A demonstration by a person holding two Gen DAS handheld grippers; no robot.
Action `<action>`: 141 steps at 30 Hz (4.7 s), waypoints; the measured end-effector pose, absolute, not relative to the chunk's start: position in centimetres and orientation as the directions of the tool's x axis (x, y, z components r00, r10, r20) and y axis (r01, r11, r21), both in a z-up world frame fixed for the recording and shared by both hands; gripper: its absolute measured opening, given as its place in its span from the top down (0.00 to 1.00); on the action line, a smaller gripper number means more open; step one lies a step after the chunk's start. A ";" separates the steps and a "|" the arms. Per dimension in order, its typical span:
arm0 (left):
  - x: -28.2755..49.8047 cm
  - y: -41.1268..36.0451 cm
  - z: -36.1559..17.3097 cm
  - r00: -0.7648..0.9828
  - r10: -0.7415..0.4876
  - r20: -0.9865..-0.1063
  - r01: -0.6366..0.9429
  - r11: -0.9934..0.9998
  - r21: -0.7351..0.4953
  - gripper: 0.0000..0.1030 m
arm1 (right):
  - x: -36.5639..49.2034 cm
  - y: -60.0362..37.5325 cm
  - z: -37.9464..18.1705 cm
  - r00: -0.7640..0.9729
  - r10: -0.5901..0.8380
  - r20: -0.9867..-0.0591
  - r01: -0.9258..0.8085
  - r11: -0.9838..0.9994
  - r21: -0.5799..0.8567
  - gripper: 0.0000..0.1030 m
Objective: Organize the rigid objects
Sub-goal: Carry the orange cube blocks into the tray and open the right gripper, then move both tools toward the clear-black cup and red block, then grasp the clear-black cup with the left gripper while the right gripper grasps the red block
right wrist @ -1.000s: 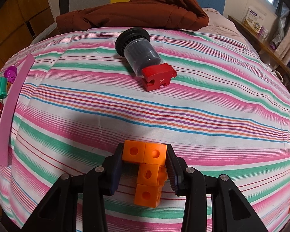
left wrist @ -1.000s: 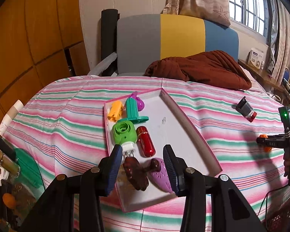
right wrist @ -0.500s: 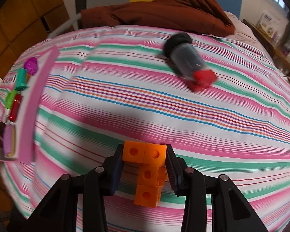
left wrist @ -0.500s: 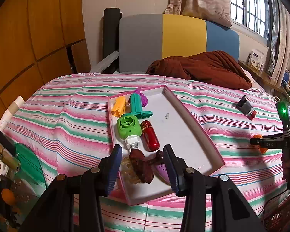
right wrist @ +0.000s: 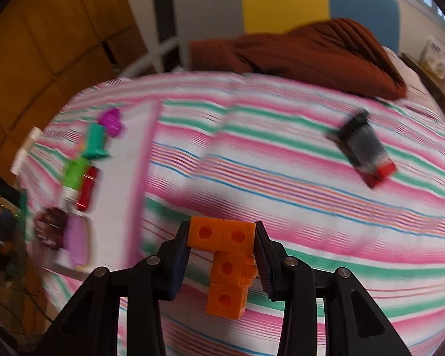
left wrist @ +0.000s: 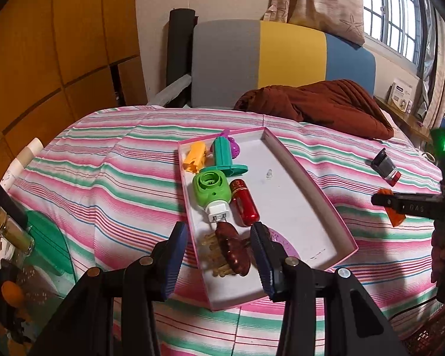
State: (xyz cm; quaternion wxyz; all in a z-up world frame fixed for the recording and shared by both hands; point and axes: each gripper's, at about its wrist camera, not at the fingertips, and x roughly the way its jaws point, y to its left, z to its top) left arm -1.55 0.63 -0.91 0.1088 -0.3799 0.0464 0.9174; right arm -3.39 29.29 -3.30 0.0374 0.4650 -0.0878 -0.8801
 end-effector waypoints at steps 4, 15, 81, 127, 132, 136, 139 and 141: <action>-1.5 0.1 -0.9 -0.691 0.159 -0.705 -0.221 -0.975 -0.003 0.57 | -4.5 25.2 -1.8 -0.582 -0.215 -0.785 0.082 -0.975 0.206 0.60; -2.1 -3.0 -1.8 -0.682 0.125 -0.721 -0.146 -0.989 -0.034 0.57 | -8.2 16.8 -3.9 -0.499 -0.278 -0.821 0.223 -0.957 0.188 0.60; -3.1 15.6 1.2 -0.619 0.311 -0.722 -0.497 -0.866 0.053 0.57 | 1.0 53.0 -2.9 -0.631 0.218 -0.744 -0.587 -0.761 0.275 0.23; -17.0 42.0 -9.5 -0.260 0.431 -0.864 -0.434 -0.851 -0.294 0.37 | 2.8 56.7 -3.8 -0.671 0.132 -0.730 -0.648 -0.583 0.490 0.22; -16.3 39.0 -9.4 -0.287 0.438 -0.852 -0.464 -0.842 -0.276 0.39 | 2.6 56.4 -3.9 -0.664 0.124 -0.738 -0.642 -0.600 0.477 0.22; -15.1 34.5 -9.2 -0.298 0.439 -0.848 -0.496 -0.830 -0.255 0.39 | 1.7 55.7 -4.4 -0.651 0.093 -0.753 -0.622 -0.633 0.460 0.22; -13.9 31.5 -9.1 -0.295 0.442 -0.847 -0.509 -0.823 -0.252 0.39 | 0.7 54.7 -4.8 -0.641 0.061 -0.765 -0.584 -0.686 0.434 0.22; -12.6 29.7 -8.9 -0.298 0.444 -0.845 -0.514 -0.821 -0.249 0.39 | -0.2 53.4 -4.8 -0.630 0.054 -0.775 -0.542 -0.745 0.389 0.22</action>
